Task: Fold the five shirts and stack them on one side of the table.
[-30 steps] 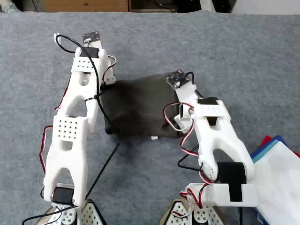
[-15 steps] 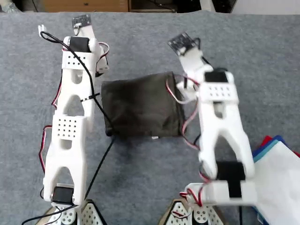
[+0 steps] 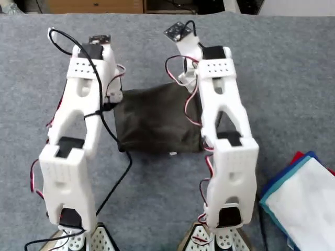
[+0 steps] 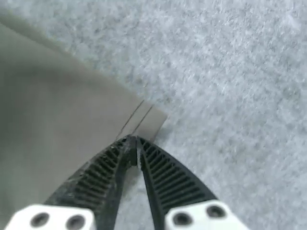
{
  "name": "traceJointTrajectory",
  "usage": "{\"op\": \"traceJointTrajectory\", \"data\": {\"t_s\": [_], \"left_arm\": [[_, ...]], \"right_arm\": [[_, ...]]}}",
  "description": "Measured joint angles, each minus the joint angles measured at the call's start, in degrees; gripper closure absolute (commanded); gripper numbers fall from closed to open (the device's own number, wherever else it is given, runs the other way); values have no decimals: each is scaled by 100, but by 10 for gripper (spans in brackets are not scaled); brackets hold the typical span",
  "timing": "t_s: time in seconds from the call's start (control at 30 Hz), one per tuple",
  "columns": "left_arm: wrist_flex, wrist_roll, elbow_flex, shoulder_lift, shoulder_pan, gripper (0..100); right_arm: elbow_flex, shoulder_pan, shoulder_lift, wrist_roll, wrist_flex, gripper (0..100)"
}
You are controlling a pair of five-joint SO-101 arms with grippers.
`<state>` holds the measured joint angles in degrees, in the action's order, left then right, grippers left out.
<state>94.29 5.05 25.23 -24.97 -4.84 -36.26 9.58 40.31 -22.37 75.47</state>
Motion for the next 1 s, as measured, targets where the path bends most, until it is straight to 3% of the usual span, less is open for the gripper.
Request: {"op": "traceJointTrajectory", "data": {"t_s": [0.27, 0.47, 0.77, 1.0], "left_arm": [[-1802, 624, -2866, 730, -677, 980], [-2892, 844, -3895, 897, -677, 980], [-3007, 879, -3974, 1011, -659, 980], [-2242, 879, -2312, 993, -536, 980]], "right_arm": [[-1521, 0, 1442, 0, 211, 993], [-2338, -141, 2189, 0, 211, 993], [-3349, -281, 2453, -141, 941, 993], [-4958, -237, 2453, -141, 2127, 993]]}}
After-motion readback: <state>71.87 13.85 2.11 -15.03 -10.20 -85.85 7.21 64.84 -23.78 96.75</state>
